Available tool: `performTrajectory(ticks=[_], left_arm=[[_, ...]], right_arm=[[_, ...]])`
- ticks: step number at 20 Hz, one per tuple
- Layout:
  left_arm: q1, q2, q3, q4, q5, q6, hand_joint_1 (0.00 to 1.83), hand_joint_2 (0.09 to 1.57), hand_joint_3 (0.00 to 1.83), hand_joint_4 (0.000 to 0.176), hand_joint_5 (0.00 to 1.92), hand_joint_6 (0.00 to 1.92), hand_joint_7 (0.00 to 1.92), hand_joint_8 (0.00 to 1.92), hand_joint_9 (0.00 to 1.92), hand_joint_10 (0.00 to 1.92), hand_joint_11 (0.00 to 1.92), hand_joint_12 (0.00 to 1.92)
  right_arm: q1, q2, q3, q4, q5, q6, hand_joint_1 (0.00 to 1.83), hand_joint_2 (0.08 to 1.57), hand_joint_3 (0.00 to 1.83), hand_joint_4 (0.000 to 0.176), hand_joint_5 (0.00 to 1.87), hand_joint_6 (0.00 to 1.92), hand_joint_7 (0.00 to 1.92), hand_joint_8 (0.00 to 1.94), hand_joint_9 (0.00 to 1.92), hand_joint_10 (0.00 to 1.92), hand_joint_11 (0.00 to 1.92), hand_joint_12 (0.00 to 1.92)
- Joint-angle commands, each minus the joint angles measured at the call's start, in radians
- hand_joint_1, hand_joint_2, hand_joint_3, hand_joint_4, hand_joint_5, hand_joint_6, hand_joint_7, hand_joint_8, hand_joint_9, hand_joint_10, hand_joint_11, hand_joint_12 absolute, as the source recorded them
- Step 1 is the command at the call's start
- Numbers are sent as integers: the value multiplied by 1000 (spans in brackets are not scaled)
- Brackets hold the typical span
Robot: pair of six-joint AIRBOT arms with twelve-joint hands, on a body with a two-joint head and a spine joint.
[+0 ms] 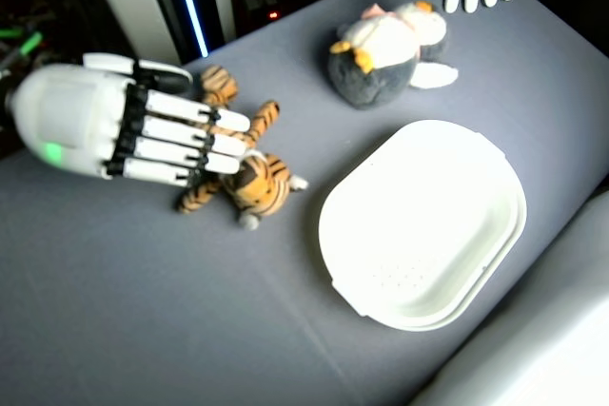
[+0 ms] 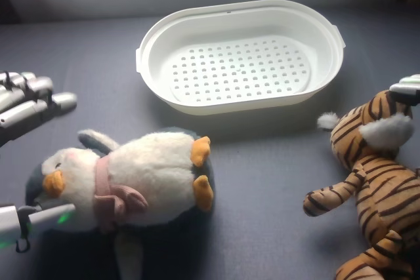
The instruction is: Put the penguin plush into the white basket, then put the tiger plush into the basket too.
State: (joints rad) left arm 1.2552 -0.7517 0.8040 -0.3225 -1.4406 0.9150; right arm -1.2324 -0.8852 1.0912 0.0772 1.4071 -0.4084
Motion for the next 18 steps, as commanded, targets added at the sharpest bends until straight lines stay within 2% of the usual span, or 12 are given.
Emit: performTrajectory(ticks=[1,2,3,4,7,8,9,11,14,15,17,18], left_arm=[[0,-2,5,2,-131,-3,610,931,4,70,251,4,131,4,94,20,0,407],[1,-3,5,1,-131,-4,596,937,2,87,231,1,112,3,79,7,0,342],[2,-4,5,0,-128,-4,617,933,0,92,227,1,107,2,76,4,0,323],[3,-3,6,1,-112,-3,644,930,0,112,213,0,92,0,69,1,0,315],[-7,9,13,22,-33,19,633,872,0,162,140,1,48,1,53,1,0,337],[-20,9,22,29,11,19,650,829,0,173,73,0,9,0,13,0,0,235],[-42,5,34,36,66,58,671,770,0,175,22,0,1,0,3,0,0,147],[-109,-21,71,45,200,84,693,723,0,176,36,2,0,0,29,4,0,156],[-165,-61,111,49,293,103,759,692,0,176,65,1,0,0,137,8,0,343],[-181,-76,122,50,318,114,759,693,0,171,86,9,0,0,137,5,0,351],[-205,-98,137,49,368,139,744,698,0,146,139,2,62,2,184,1,23,647],[-212,-105,142,45,389,139,794,719,0,170,178,1,134,2,267,10,81,737]], right_arm=[[7,1,4,20,121,9,519,1180,0,23,324,3,280,3,279,4,254,159],[7,1,4,20,121,9,472,1165,0,50,316,0,278,1,277,2,250,146],[7,0,4,20,121,9,462,1162,0,58,315,0,279,1,274,0,242,139],[7,0,4,20,120,10,446,1155,0,66,315,0,281,2,274,0,243,135],[7,0,5,17,116,10,443,1157,0,47,323,3,282,1,277,1,254,133],[7,0,6,15,114,10,446,1160,0,38,327,4,281,0,275,0,252,129],[8,-1,9,13,111,12,445,1156,0,54,321,1,275,0,264,0,243,121],[8,-1,10,11,109,15,482,1153,0,40,335,5,292,5,281,6,264,124],[8,-1,10,11,109,17,465,1158,0,56,321,3,281,2,280,4,269,117],[8,-1,10,11,108,17,472,1159,0,47,329,5,287,4,284,5,274,115],[8,-1,10,11,108,17,492,1168,3,38,331,4,286,2,287,5,275,108],[8,-1,10,11,108,17,512,1163,0,33,342,7,296,5,297,7,287,108]])
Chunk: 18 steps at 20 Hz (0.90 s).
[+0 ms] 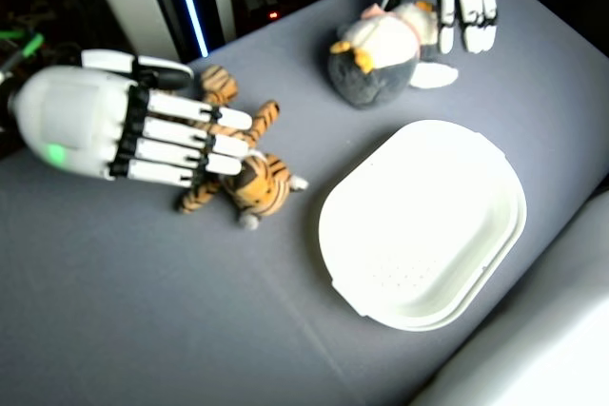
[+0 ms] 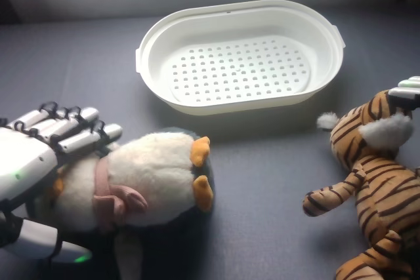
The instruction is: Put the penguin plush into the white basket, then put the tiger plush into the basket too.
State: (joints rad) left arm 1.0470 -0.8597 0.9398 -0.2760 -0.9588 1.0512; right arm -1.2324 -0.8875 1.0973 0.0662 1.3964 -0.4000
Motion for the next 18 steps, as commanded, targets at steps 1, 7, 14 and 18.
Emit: performTrajectory(ticks=[1,7,14,18], left_arm=[[-8,-5,14,-8,-79,3,855,732,1,163,257,6,242,9,358,19,159,782],[-8,6,8,25,-228,-56,1278,1075,5,0,1251,242,999,1191,1014,1155,948,1595],[-72,43,18,39,-446,-100,1390,1060,0,0,1113,544,1082,884,1028,1141,861,1285],[-209,-38,125,23,-289,-100,1394,1057,1,0,1074,696,1137,735,979,1135,744,1261]], right_arm=[[8,1,4,22,119,9,505,1166,1,32,345,6,300,5,305,8,300,106],[7,1,5,22,115,9,488,1192,6,34,342,0,301,0,303,1,298,76],[5,-6,13,22,110,9,433,1222,4,33,342,0,301,0,314,1,327,51],[5,-11,19,22,103,10,439,1218,1,36,348,1,314,3,324,3,336,45]])
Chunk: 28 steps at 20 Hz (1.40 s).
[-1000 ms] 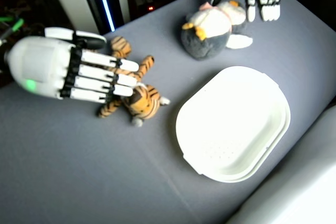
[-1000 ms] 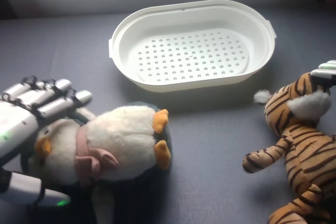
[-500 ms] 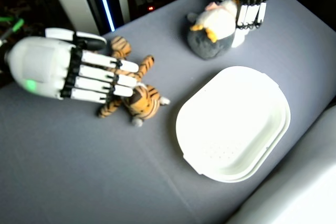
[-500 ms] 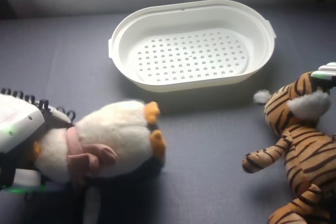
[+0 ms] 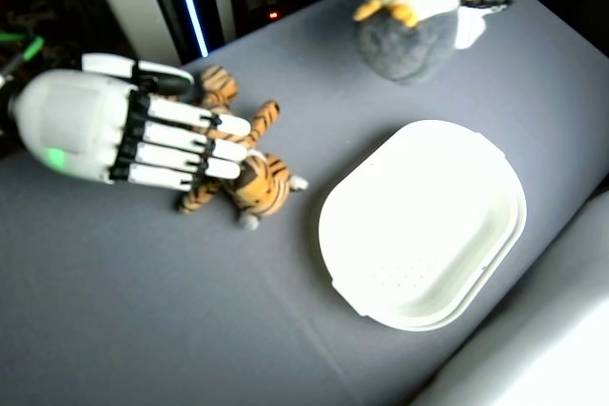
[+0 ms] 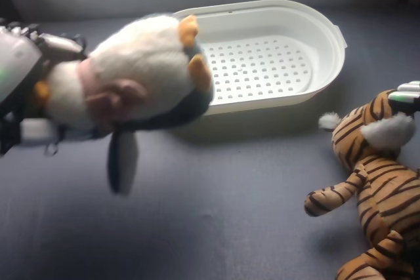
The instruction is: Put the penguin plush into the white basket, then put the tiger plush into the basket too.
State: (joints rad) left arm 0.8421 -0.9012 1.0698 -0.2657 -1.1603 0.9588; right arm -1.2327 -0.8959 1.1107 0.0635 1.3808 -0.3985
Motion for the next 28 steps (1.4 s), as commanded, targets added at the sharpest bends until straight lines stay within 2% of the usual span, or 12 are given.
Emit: performTrajectory(ticks=[1,7,11,12,13,14,16,17,19,24,26,28], left_arm=[[-53,-26,34,12,-33,-8,1390,1068,0,0,1103,619,1095,823,943,1180,746,1233],[-296,-142,213,12,248,-4,1393,1045,0,0,1072,817,1180,559,1036,992,817,1115],[-382,-184,271,2,354,-4,1378,1065,0,0,1015,800,1057,785,1076,1032,946,970],[-396,-190,275,0,370,-4,1215,1069,1,0,1053,823,986,332,986,572,844,957],[-405,-195,277,-4,382,-4,1108,947,0,0,769,269,827,93,817,272,576,954],[-409,-197,278,-4,387,-4,991,897,0,32,580,60,634,18,644,90,363,911],[-405,-197,276,-7,389,-4,937,894,0,123,394,1,425,0,500,5,232,948],[-400,-196,274,-9,386,-4,916,890,0,151,342,0,396,0,493,2,234,968],[-376,-184,256,-16,362,-4,901,880,0,170,321,0,377,0,479,0,230,1016],[-290,-106,150,23,229,-4,937,885,0,176,302,0,353,0,434,0,220,877],[-217,-56,82,69,111,-4,846,895,0,176,253,0,306,0,355,0,106,899],[-153,-18,32,107,13,-4,822,900,0,176,192,0,241,0,293,0,3,965]], right_arm=[[5,-4,9,22,116,11,469,1223,1,16,362,5,322,5,332,4,345,45],[6,-10,24,14,108,32,452,1223,2,21,365,2,324,3,334,2,355,39],[6,-13,25,13,106,33,495,1231,1,11,372,3,330,4,345,5,368,38],[6,-14,26,13,106,33,510,1232,1,6,374,3,335,5,347,5,372,38],[6,-14,26,13,106,33,505,1230,0,20,366,0,330,2,336,0,361,31],[6,-14,26,13,106,33,489,1232,1,20,367,1,333,2,338,2,363,31],[6,-14,26,13,106,37,474,1236,2,12,360,0,326,0,333,0,356,25],[6,-14,26,13,106,39,475,1236,2,5,364,2,328,1,332,0,356,24],[6,-14,27,12,120,53,482,1239,2,1,365,1,323,0,321,0,343,17],[6,6,15,-7,168,61,583,1217,0,60,349,0,315,0,271,1,286,2],[6,26,-2,-33,190,57,655,1193,0,18,374,8,319,2,279,6,306,13],[6,37,-18,-65,199,55,691,1180,0,64,382,7,316,3,271,1,306,11]])
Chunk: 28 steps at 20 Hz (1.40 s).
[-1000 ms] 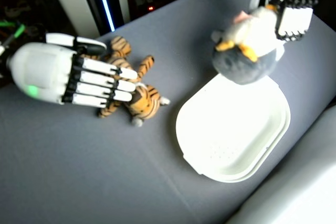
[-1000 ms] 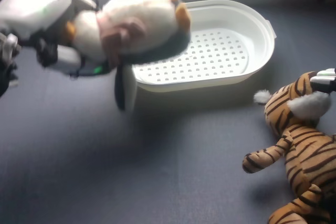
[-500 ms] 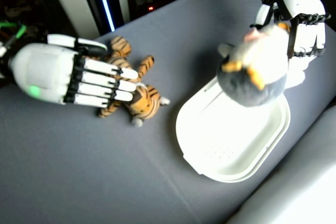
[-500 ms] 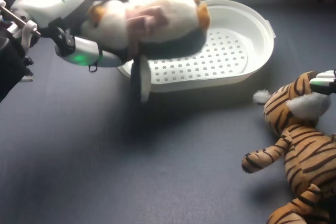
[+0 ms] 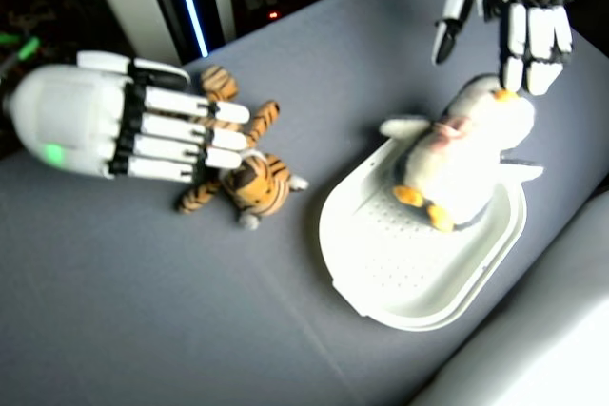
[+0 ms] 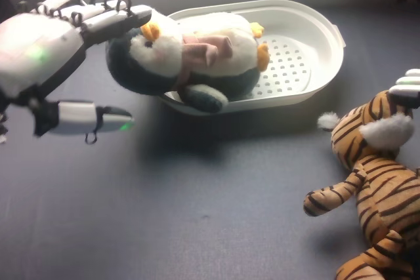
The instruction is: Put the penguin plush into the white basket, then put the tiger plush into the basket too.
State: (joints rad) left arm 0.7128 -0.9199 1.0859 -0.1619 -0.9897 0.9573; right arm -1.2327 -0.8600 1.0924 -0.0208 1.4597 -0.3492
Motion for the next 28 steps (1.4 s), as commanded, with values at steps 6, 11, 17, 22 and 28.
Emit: performTrajectory(ticks=[6,11,17,22,28], left_arm=[[143,132,-133,60,-311,-3,736,856,0,93,207,11,210,4,171,6,0,360],[199,164,-166,66,-325,-20,757,829,0,76,172,2,155,3,97,3,4,94],[197,155,-158,83,-304,-37,699,836,1,8,253,0,264,1,257,7,9,656],[200,148,-156,84,-296,-52,876,851,0,144,125,1,182,0,208,1,46,692],[221,148,-156,70,-303,-63,835,840,0,117,161,2,199,3,214,4,2,762]], right_arm=[[7,13,-21,-92,42,24,774,1119,0,163,326,0,309,0,308,6,305,4],[16,7,3,-129,-103,36,803,1114,0,165,310,0,239,0,262,0,301,1],[98,-72,97,-130,-288,37,1003,1063,0,77,403,9,317,6,321,12,382,44],[148,-138,158,-153,-414,37,1446,1100,3,0,799,4,815,831,966,948,825,946],[180,-130,132,-146,-287,40,1346,1179,0,0,914,1013,709,1326,857,1405,811,1369]])
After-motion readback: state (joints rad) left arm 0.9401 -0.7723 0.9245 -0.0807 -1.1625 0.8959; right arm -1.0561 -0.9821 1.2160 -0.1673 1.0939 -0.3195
